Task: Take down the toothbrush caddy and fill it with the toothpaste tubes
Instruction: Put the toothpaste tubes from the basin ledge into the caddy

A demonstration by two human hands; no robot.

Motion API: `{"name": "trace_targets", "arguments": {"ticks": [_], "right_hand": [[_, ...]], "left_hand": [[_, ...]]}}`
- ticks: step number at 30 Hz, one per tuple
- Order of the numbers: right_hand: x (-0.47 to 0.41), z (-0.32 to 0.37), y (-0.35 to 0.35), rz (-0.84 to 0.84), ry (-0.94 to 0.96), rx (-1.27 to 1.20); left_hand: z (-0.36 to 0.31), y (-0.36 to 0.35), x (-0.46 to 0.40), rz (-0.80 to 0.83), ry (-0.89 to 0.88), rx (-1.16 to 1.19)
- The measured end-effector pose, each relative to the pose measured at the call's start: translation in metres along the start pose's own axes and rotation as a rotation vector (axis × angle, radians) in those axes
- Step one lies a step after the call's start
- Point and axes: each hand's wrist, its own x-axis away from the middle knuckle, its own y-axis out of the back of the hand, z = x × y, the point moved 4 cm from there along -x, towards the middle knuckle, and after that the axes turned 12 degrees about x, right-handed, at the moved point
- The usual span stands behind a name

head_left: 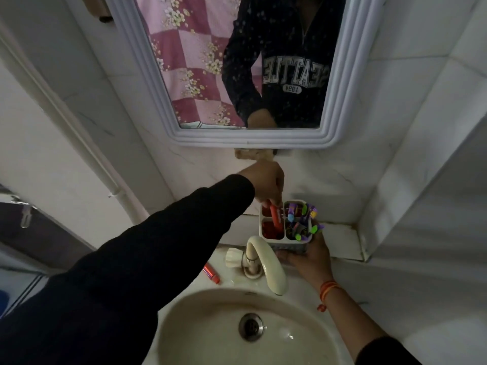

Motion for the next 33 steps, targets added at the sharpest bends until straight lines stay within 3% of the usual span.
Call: {"name": "trace_targets", "arguments": {"ticks": [5,10,14,18,24,29,33], "right_hand": [[0.001,0.001,0.000,0.002,0.017,0.002],[0.001,0.005,0.002,0.002,0.025,-0.013],[0.000,0.004,0.002,0.015,0.007,-0.015],[-0.002,0.006,0.002,0.018,0.002,-0.015],[-0.004,0.007,-0.001,0.023,-0.019,-0.005],[-0.006,0.004,-0.002,-0.006,-0.046,0.000],[-0.004,0.004,-0.002,-0.008,-0.041,-0.005]], "left_hand": [[-0.009,0.021,0.003,-0.123,-0.030,-0.069],[-0.012,0.013,0.001,-0.112,-0.035,-0.097],[-0.022,0.023,0.004,-0.270,-0.095,-0.211],[-0.018,0.022,0.001,-0.268,-0.089,-0.184],[0.018,-0.013,-0.010,-0.162,-0.059,-0.007],[0.055,0.021,0.000,-0.273,0.016,0.286],[0.132,0.015,0.004,-0.156,0.199,0.034]]}}
